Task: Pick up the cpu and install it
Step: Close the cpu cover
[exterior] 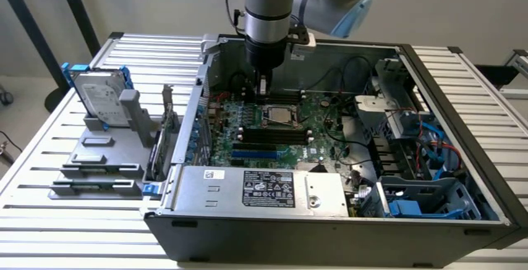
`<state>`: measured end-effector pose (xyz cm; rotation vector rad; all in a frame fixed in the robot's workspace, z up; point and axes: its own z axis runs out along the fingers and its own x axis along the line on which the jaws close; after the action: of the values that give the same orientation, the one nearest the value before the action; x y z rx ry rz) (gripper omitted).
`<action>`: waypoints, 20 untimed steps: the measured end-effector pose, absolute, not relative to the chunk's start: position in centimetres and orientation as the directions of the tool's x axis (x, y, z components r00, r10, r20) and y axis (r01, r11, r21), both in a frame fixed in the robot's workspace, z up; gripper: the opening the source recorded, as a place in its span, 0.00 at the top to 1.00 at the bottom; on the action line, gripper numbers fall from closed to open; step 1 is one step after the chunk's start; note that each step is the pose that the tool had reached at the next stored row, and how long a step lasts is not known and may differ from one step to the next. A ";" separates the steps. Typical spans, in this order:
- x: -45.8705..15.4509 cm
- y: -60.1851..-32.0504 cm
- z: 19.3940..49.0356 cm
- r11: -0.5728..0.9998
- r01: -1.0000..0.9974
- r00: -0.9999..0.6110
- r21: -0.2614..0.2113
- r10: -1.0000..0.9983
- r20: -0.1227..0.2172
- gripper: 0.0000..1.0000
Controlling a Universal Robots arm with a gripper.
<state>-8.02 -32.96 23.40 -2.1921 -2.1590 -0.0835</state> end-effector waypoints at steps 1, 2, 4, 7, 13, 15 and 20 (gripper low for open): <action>-8.0 -33.0 23.4 -0.015 1.000 0.015 -0.007 0.996 0.083 0.89; -8.0 -33.0 23.4 -0.015 1.000 0.015 -0.007 0.996 0.083 0.89; -8.0 -33.0 23.4 -0.015 1.000 0.015 -0.007 0.996 0.083 0.89; -8.0 -33.0 23.4 -0.015 1.000 0.015 -0.007 0.996 0.083 0.89; -7.4 -33.0 23.4 -0.015 1.000 0.015 -0.008 0.996 0.083 0.89; -6.5 -33.1 23.4 -0.015 1.000 0.015 -0.008 0.996 0.085 0.89; -4.2 -33.4 23.9 -0.015 1.000 0.015 -0.008 0.996 0.091 0.89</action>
<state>-4.23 -33.44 23.90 -2.1877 -2.1549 -0.0908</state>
